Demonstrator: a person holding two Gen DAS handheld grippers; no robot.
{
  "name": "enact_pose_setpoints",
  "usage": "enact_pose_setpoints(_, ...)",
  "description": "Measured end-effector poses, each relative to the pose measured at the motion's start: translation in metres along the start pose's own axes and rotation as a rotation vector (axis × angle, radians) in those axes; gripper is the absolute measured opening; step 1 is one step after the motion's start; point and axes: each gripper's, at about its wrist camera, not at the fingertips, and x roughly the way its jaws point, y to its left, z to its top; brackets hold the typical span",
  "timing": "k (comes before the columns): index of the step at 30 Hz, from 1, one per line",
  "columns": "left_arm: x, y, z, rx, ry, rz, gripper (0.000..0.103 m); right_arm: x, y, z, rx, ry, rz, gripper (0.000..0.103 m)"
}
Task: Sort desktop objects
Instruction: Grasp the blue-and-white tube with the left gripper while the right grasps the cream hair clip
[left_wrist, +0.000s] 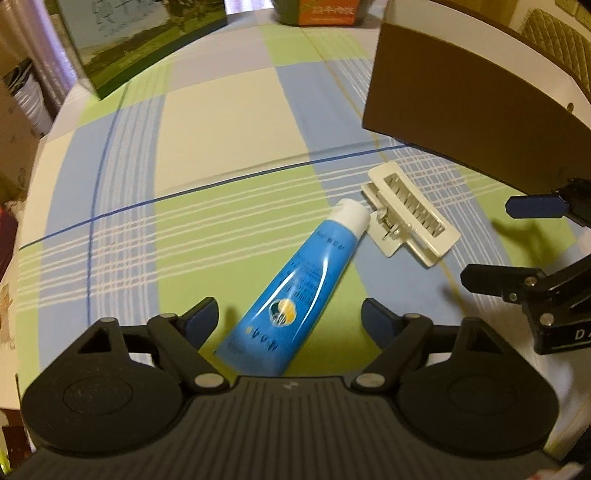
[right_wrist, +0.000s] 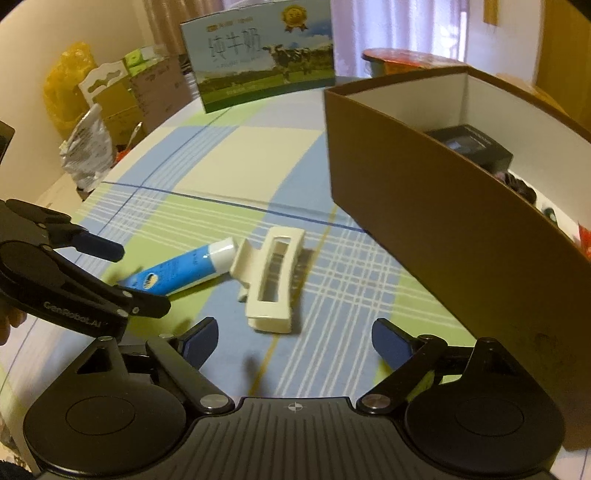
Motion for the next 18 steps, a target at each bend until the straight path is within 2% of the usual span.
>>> enact_pose_setpoints(4, 0.011, 0.000, 0.008, 0.019, -0.002, -0.002, 0.066, 0.000, -0.007, 0.000, 0.031, 0.001, -0.008, 0.088)
enact_pose_setpoints(6, 0.016, 0.002, 0.012, 0.009, -0.005, -0.007, 0.062, 0.001, -0.007, 0.002, 0.039, -0.001, -0.009, 0.088)
enact_pose_setpoints(10, 0.024, 0.012, 0.019, -0.044, 0.004, -0.004, 0.041, 0.005, -0.003, 0.004, 0.031, 0.000, -0.002, 0.088)
enact_pose_setpoints(18, 0.025, 0.048, 0.018, -0.224, 0.009, 0.089, 0.039, 0.024, 0.013, 0.017, -0.039, -0.007, 0.003, 0.088)
